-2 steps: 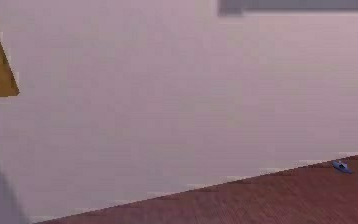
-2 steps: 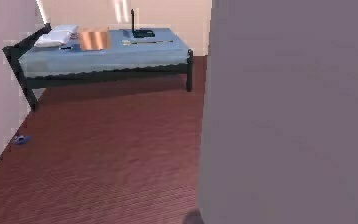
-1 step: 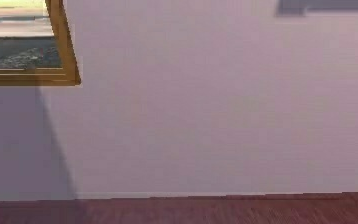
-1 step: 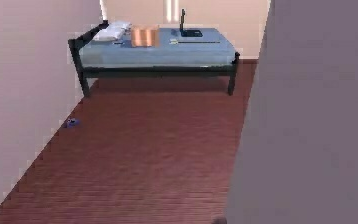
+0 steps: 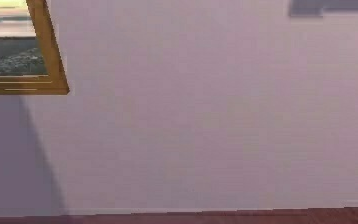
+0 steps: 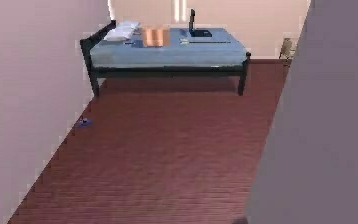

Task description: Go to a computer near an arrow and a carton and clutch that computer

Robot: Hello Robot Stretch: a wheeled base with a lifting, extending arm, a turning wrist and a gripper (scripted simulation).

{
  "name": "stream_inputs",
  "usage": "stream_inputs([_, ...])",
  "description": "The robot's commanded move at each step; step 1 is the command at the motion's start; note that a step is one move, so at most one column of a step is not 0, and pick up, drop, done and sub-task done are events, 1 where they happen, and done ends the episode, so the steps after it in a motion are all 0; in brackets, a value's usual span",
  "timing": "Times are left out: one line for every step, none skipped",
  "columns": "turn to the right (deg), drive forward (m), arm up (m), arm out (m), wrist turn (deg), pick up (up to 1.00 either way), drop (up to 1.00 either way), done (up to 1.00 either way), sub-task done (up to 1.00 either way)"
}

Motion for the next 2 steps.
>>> stream_inputs([45.0, 0.0, 0.0, 0.0, 0.0, 0.0, 0.0, 0.0, 0.0])
stream_inputs([42.0, 0.0, 0.0, 0.0, 0.0, 0.0, 0.0, 0.0, 0.0])
